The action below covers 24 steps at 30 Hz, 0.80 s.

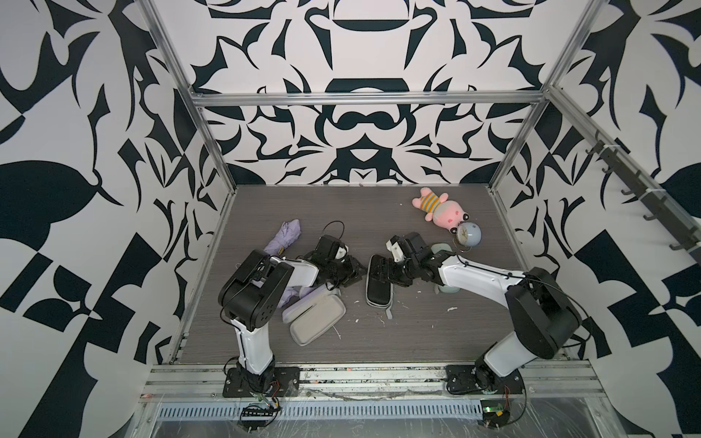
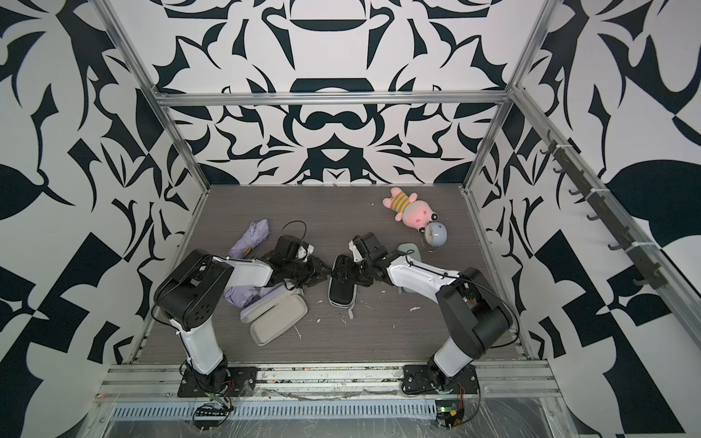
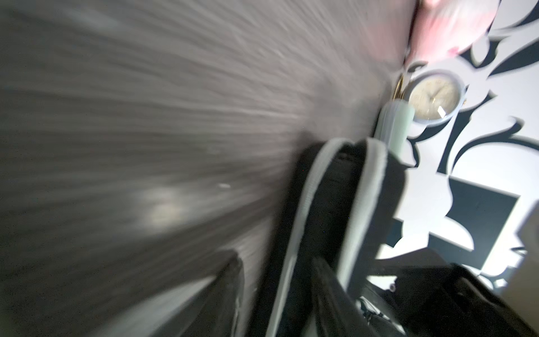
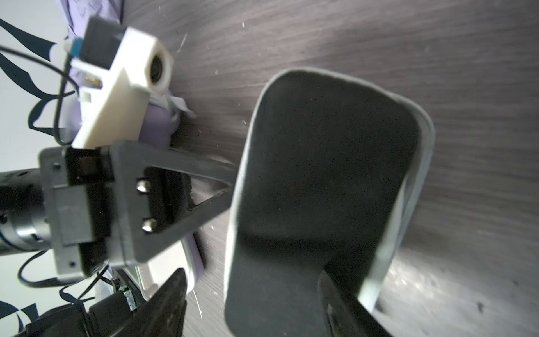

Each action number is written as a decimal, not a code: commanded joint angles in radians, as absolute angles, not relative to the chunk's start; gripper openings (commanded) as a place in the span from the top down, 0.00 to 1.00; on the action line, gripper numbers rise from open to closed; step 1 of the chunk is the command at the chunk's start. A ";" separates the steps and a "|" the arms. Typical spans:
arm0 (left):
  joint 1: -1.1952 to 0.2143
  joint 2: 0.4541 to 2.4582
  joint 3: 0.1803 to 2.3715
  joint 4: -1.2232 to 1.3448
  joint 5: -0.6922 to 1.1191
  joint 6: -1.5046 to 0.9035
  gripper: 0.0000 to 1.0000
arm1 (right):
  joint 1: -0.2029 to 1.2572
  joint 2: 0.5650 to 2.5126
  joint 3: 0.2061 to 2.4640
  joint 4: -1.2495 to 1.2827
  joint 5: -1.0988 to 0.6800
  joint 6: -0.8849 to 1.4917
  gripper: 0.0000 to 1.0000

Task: Put umbrellas into zippered umbrella sleeves
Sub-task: Close the umbrella sleeve at the center of the board.

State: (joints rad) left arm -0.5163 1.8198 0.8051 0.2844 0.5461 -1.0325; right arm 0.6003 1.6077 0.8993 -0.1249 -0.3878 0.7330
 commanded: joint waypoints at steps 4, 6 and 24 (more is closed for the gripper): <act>-0.536 1.779 0.834 0.232 0.552 -0.999 0.43 | 0.605 1.662 0.866 -0.100 -0.370 0.746 0.34; -0.572 1.806 0.867 0.189 0.539 -0.974 0.39 | 0.601 1.630 0.866 -0.087 -0.399 0.746 0.36; -0.595 1.890 0.876 0.047 0.563 -0.917 0.60 | 0.502 1.452 0.578 0.099 -0.443 0.837 0.38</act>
State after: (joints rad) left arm -0.5930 1.8446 0.9134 0.1230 0.5587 -0.9169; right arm 0.4686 1.4292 0.5819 -0.0212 -0.4538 0.7853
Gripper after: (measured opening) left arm 0.409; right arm 0.622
